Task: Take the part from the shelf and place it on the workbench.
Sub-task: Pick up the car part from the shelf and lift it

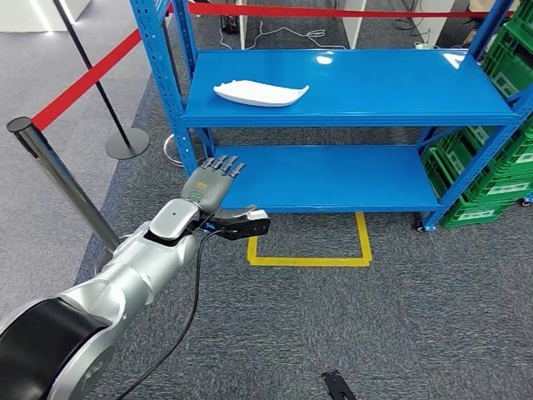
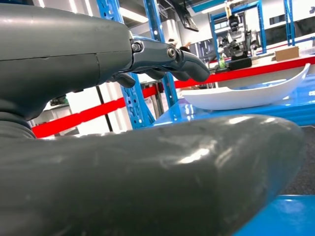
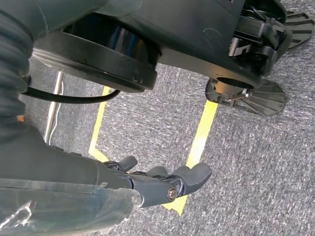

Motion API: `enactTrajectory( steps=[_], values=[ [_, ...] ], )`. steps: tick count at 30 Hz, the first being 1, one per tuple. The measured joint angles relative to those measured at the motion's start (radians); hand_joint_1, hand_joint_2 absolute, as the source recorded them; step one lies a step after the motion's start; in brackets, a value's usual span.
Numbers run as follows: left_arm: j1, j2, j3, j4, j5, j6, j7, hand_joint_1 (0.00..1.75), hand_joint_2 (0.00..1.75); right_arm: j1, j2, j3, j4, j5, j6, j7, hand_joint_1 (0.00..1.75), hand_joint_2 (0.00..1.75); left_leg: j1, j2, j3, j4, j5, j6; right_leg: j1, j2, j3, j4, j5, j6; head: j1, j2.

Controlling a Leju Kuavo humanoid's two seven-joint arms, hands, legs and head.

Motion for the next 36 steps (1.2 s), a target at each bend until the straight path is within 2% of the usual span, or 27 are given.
enactTrajectory(
  steps=[4,8,9,10,12,13,14,15,17,18,19,20,22,24,25,27,28,29,30,31,32,33,34,36],
  values=[
    [0.0,0.0,-0.001,0.0,0.0,-0.001,0.0,0.0,0.0,0.0,0.0,0.0,0.0,0.002,0.0,0.0,0.0,1.75,-0.001,0.0,-0.001,0.001,-0.001,0.001,-0.001,0.0,0.001,-0.001,0.001,0.001,0.0,0.0],
    [-0.006,0.001,-0.004,0.0,0.001,-0.002,0.002,0.0,0.0,-0.003,0.002,-0.001,0.0,0.003,0.0,0.0,0.0,1.75,0.0,-0.002,0.007,-0.021,0.01,0.02,-0.005,0.002,-0.002,-0.009,0.003,0.014,-0.001,0.0],
    [-0.01,0.001,-0.007,0.0,0.001,-0.002,0.002,0.0,0.0,-0.005,0.003,-0.001,0.0,0.004,0.0,0.0,0.0,1.75,0.003,-0.002,0.012,-0.032,0.016,0.022,-0.006,0.008,-0.013,0.01,-0.009,0.016,0.0,0.0],
    [-0.013,0.0,-0.01,0.0,0.001,-0.002,0.002,0.0,0.0,-0.005,0.003,-0.001,0.0,0.004,0.0,0.0,0.0,1.75,0.006,-0.002,0.017,-0.041,0.02,0.024,-0.006,0.014,-0.035,0.052,-0.031,0.017,0.001,0.0],
    [-0.016,-0.001,-0.015,0.0,0.002,-0.002,0.002,0.0,0.0,-0.003,0.003,-0.001,0.0,0.006,0.0,0.0,0.0,1.75,0.007,-0.004,0.017,-0.043,0.02,0.025,-0.009,0.022,-0.104,0.187,-0.086,0.022,0.004,0.0],
    [-0.015,-0.001,-0.016,0.0,0.002,-0.003,0.002,0.0,0.0,-0.002,0.003,-0.002,0.0,0.006,0.0,0.0,0.0,1.75,0.008,-0.005,0.018,-0.042,0.019,0.024,-0.011,0.023,-0.137,0.243,-0.1,0.025,0.004,0.0],
    [-0.013,-0.001,-0.018,0.0,0.002,-0.003,0.002,0.0,0.0,-0.001,0.002,-0.002,0.0,0.006,0.0,0.0,0.0,1.75,0.01,-0.007,0.018,-0.04,0.017,0.021,-0.013,0.023,-0.156,0.267,-0.095,0.029,0.004,0.0],
    [-0.012,-0.001,-0.018,0.0,0.002,-0.003,0.002,0.0,0.0,-0.001,0.002,-0.002,0.0,0.006,-0.001,0.0,0.0,1.75,0.013,-0.01,0.019,-0.037,0.013,0.016,-0.017,0.022,-0.154,0.25,-0.07,0.034,0.004,0.0],
    [-0.012,-0.001,-0.019,0.0,0.002,-0.003,0.003,0.0,0.0,-0.001,0.003,-0.003,0.0,0.007,-0.001,0.0,0.0,1.75,0.023,-0.015,0.018,-0.019,-0.001,-0.003,-0.028,0.025,-0.104,0.13,0.001,0.051,0.005,0.0],
    [-0.013,-0.001,-0.019,0.0,0.002,-0.003,0.003,0.0,0.0,-0.001,0.005,-0.003,0.001,0.007,0.0,0.0,0.0,1.75,0.025,-0.017,0.014,-0.006,-0.009,-0.014,-0.032,0.03,-0.078,0.076,0.019,0.055,0.01,0.0],
    [-0.014,-0.001,-0.019,0.0,0.002,-0.003,0.004,0.0,0.0,-0.001,0.007,-0.003,0.002,0.007,0.0,0.0,0.0,1.75,0.025,-0.018,0.008,0.005,-0.015,-0.022,-0.034,0.034,-0.063,0.045,0.025,0.052,0.013,0.0],
    [-0.015,0.0,-0.019,0.0,0.002,-0.003,0.004,0.0,0.0,0.0,0.008,-0.004,0.003,0.007,0.0,0.0,0.0,1.75,0.023,-0.019,0.003,0.012,-0.018,-0.028,-0.034,0.038,-0.06,0.041,0.017,0.044,0.012,0.0],
    [-0.016,0.0,-0.02,0.0,0.003,-0.003,0.005,0.0,0.0,-0.001,0.01,-0.004,0.003,0.008,-0.001,0.0,0.0,1.75,0.023,-0.02,-0.002,0.014,-0.018,-0.034,-0.031,0.039,-0.067,0.049,0.012,0.016,0.007,0.0],
    [-0.016,0.0,-0.021,0.0,0.004,-0.003,0.005,0.0,0.0,-0.001,0.01,-0.005,0.003,0.008,0.0,0.0,0.0,1.75,0.024,-0.016,-0.012,0.035,-0.033,-0.04,-0.03,0.039,-0.067,0.05,0.01,0.0,0.001,0.0],
    [-0.017,0.0,-0.021,0.0,0.004,-0.003,0.005,0.0,0.0,-0.001,0.01,-0.005,0.003,0.008,0.0,0.0,0.0,1.75,0.024,-0.014,-0.032,0.073,-0.054,-0.042,-0.03,0.038,-0.066,0.05,0.009,-0.006,-0.001,0.0],
    [-0.018,0.0,-0.021,0.0,0.005,-0.003,0.005,0.0,0.0,-0.001,0.01,-0.005,0.003,0.009,0.0,0.0,0.0,1.75,0.023,-0.013,-0.103,0.206,-0.11,-0.044,-0.028,0.036,-0.064,0.049,0.007,-0.014,-0.005,0.0],
    [-0.017,0.0,-0.021,0.0,0.006,-0.003,0.005,0.0,0.0,-0.001,0.009,-0.005,0.003,0.009,0.0,0.0,0.0,1.75,0.023,-0.013,-0.14,0.268,-0.128,-0.043,-0.026,0.035,-0.064,0.049,0.006,-0.016,-0.005,0.0],
    [-0.016,0.001,-0.021,0.0,0.006,-0.003,0.005,0.0,0.0,-0.001,0.009,-0.005,0.003,0.009,-0.001,0.0,0.0,1.75,0.022,-0.013,-0.164,0.303,-0.128,-0.04,-0.025,0.034,-0.062,0.049,0.004,-0.018,-0.005,0.0],
    [-0.015,0.001,-0.022,0.0,0.006,-0.004,0.005,0.0,0.0,-0.001,0.009,-0.005,0.003,0.009,-0.001,0.0,0.0,1.75,0.021,-0.013,-0.171,0.301,-0.108,-0.035,-0.023,0.035,-0.06,0.049,0.003,-0.019,-0.006,0.0],
    [-0.014,0.002,-0.022,0.0,0.007,-0.004,0.005,0.0,0.0,0.0,0.009,-0.005,0.003,0.009,-0.001,0.0,0.0,1.75,0.019,-0.012,-0.157,0.26,-0.071,-0.028,-0.021,0.035,-0.056,0.048,0.001,-0.02,-0.006,0.0],
    [-0.015,0.002,-0.022,0.0,0.007,-0.004,0.005,0.0,0.0,-0.001,0.01,-0.005,0.003,0.009,-0.001,-0.001,0.0,1.75,0.015,-0.012,-0.131,0.194,-0.026,-0.019,-0.02,0.035,-0.052,0.048,-0.001,-0.019,-0.006,0.0],
    [-0.017,0.002,-0.022,0.0,0.008,-0.004,0.005,0.0,0.0,-0.001,0.01,-0.005,0.003,0.009,-0.001,-0.001,0.0,1.75,0.01,-0.011,-0.102,0.13,0.006,-0.011,-0.018,0.035,-0.049,0.048,-0.004,-0.017,-0.006,0.0],
    [-0.018,0.002,-0.023,0.0,0.008,-0.004,0.005,0.0,0.0,-0.001,0.01,-0.005,0.003,0.009,-0.001,-0.001,0.0,1.75,0.007,-0.009,-0.078,0.075,0.023,-0.006,-0.016,0.035,-0.048,0.048,-0.006,-0.013,-0.006,0.0],
    [-0.02,0.001,-0.023,0.0,0.008,-0.004,0.005,0.0,0.0,-0.002,0.01,-0.005,0.003,0.009,-0.001,-0.001,0.0,1.75,0.002,-0.008,-0.06,0.03,0.021,-0.004,-0.014,0.034,-0.049,0.043,-0.006,-0.003,-0.006,0.0]
  ],
)
